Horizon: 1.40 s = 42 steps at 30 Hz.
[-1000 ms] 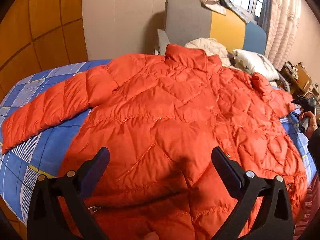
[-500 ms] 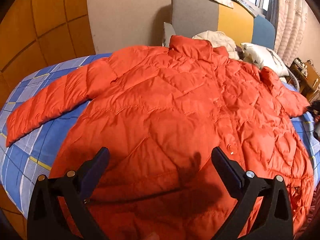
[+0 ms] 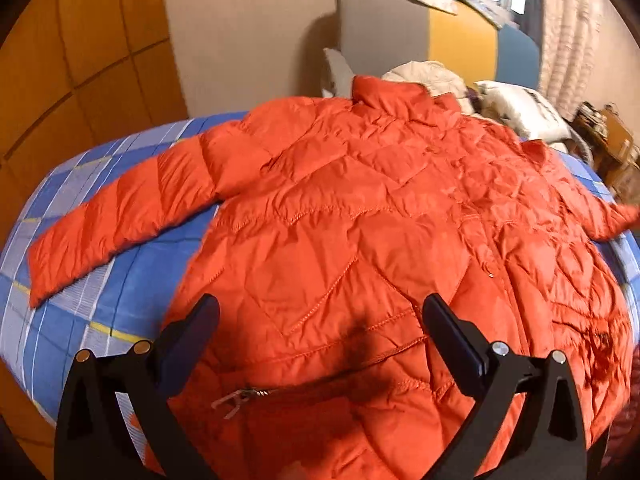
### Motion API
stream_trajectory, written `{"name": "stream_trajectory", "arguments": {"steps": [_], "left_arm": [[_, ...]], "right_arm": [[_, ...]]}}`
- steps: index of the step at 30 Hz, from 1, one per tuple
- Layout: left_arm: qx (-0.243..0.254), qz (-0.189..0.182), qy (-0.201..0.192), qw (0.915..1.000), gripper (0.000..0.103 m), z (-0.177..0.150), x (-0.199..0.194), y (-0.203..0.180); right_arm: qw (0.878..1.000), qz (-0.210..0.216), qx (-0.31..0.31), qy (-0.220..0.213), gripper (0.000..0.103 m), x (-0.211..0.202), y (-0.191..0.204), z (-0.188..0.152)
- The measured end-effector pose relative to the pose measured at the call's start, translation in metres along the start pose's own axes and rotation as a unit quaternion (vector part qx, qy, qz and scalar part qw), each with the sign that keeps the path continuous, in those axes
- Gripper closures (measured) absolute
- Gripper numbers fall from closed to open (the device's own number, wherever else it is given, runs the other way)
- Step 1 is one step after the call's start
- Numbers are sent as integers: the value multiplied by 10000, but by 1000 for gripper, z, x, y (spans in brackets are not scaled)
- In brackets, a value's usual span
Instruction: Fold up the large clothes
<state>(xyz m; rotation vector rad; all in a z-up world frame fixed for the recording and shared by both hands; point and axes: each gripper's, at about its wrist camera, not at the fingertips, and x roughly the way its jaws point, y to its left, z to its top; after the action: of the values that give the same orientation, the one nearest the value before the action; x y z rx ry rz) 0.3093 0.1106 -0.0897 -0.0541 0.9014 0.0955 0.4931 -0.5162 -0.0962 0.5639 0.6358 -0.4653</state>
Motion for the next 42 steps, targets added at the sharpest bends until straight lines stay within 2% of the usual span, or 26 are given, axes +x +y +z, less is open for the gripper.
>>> {"name": "stream_trajectory", "arguments": {"steps": [3, 8, 12, 16, 18, 23, 27, 30, 31, 33, 34, 35, 36, 37, 40, 42], "left_arm": [[52, -172, -24, 9998, 2, 3, -2, 12], [-120, -292, -38, 9995, 2, 7, 3, 27], [-210, -425, -95, 9988, 2, 13, 6, 34], [-354, -854, -25, 9957, 2, 22, 13, 42], [-327, -763, -53, 9965, 2, 28, 17, 44], [-444, -910, 55, 9948, 2, 43, 27, 51], [-533, -1126, 108, 9921, 8, 57, 33, 53], [-675, -1367, 282, 9879, 10, 70, 42, 52], [-698, -1413, 316, 9870, 13, 72, 44, 52], [-763, -1566, 398, 9839, 17, 82, 52, 49], [-784, -1655, 411, 9822, 20, 85, 55, 49], [-848, -1686, 442, 9810, 21, 91, 60, 46], [-878, -1729, 470, 9799, 23, 96, 65, 41], [-869, -1796, 474, 9787, 24, 100, 69, 37], [-878, -1916, 512, 9762, 28, 115, 87, 11], [-893, -1939, 623, 9750, 28, 123, 102, -7]], "right_arm": [[9979, 218, -607, -66, 100, -18, 50, -5], [9832, 639, -1710, 70, 100, -34, 144, -41], [9604, 970, -2596, 297, 100, -40, 225, -94], [9356, 1233, -3256, 590, 100, -44, 286, -152], [9212, 1318, -3584, 751, 100, -44, 314, -184], [8931, 1404, -4136, 1075, 100, -42, 359, -248], [8820, 1442, -4313, 1234, 100, -36, 368, -275], [8789, 1508, -4327, 1326, 100, -32, 370, -285], [8785, 1583, -4288, 1391, 97, -31, 370, -287], [8789, 1684, -4219, 1455, 86, -29, 366, -287], [8793, 1773, -4157, 1505, 73, -30, 362, -286], [8801, 1882, -4085, 1521, 53, -32, 355, -286], [8812, 1966, -4025, 1513, 38, -35, 350, -285], [8829, 2138, -3900, 1506, 15, -39, 342, -282], [8886, 2415, -3588, 1527, 13, -50, 320, -272], [8959, 2717, -3102, 1654, 13, -56, 291, -261]]}}
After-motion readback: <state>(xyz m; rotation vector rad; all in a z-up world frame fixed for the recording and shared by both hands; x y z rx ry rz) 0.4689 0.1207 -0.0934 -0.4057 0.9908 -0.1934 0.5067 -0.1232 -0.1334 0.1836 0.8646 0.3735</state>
